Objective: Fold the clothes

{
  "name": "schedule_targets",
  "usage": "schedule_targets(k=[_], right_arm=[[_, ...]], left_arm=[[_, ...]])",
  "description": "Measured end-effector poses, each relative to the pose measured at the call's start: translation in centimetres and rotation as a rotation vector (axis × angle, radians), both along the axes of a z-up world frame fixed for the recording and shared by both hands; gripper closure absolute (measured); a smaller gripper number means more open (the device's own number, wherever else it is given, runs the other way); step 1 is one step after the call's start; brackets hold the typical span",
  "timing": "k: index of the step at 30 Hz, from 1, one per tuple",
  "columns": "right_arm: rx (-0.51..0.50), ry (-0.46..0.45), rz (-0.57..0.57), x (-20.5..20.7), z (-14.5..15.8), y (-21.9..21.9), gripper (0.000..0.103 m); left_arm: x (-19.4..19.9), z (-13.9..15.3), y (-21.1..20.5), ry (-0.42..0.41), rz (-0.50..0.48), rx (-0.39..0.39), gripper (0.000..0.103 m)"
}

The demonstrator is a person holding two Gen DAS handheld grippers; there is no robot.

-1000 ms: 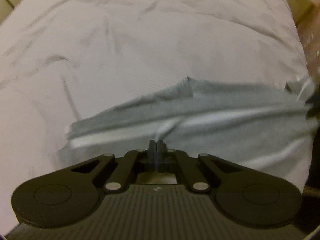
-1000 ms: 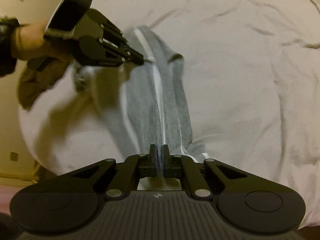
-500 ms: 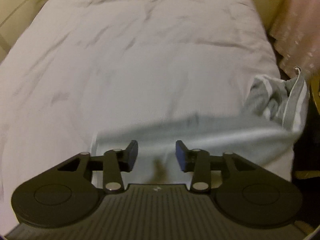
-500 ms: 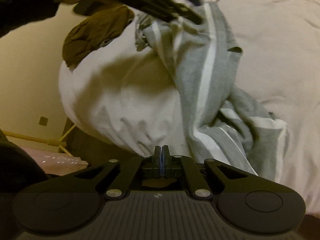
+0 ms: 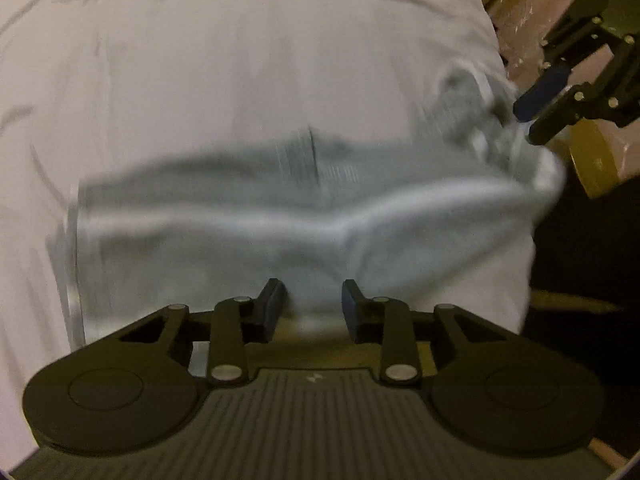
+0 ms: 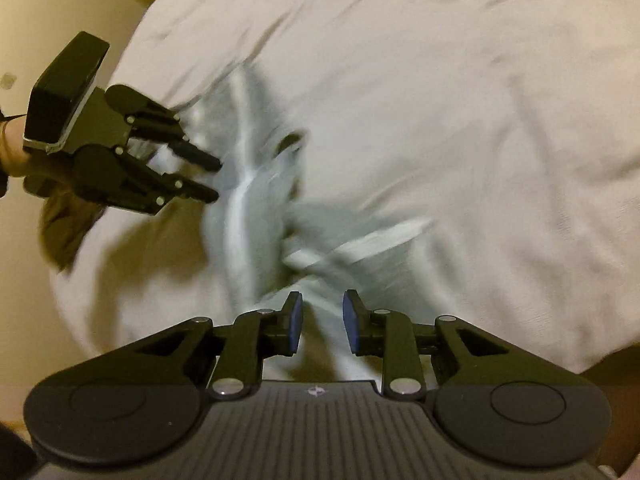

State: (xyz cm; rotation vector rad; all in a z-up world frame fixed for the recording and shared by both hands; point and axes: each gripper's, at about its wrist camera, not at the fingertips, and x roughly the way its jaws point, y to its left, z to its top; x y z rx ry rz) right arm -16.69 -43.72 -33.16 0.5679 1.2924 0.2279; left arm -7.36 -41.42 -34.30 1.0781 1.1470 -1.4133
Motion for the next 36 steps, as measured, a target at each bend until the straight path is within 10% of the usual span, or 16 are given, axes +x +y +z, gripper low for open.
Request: schedule_targets(k=[9, 12, 18, 21, 23, 32, 36], right_arm=[[-0.003, -0.049, -0.029, 2.8, 0.2, -0.4, 0.073], [-0.008, -0.034, 0.013, 3.4, -1.1, 0.3, 0.055], [-0.024, -0.027, 0.039, 3.3, -1.9, 1.0, 0.069], [-0.111, -0.091, 0.026, 3.2, 0.9, -0.7, 0.098], [-0.170, -0.133, 0.016, 3.1, 2.8, -1.8, 0.099], [-0.435, -0.328, -0.038, 2.9, 11.4, -6.9, 0.099], [-0.461, -0.367, 0.001, 3.8, 12.0, -7.2, 0.098]], left_arm=[[0.7, 3.5, -2.1, -0.125, 0.054, -0.178, 0.068], [0.1, 2.8, -5.8, -0.125, -0.033, -0.206, 0.060], [-1.7, -2.1, -9.6, -0.114, -0.328, -0.063, 0.049], [-2.3, -2.0, -9.6, -0.088, -0.416, -0.017, 0.097], [-2.0, -0.4, -9.4, -0.106, -0.420, -0.047, 0.103], [4.2, 11.4, -11.7, -0.234, -0.047, -0.423, 0.103], [6.2, 11.6, -13.0, -0.272, 0.076, -0.465, 0.103]])
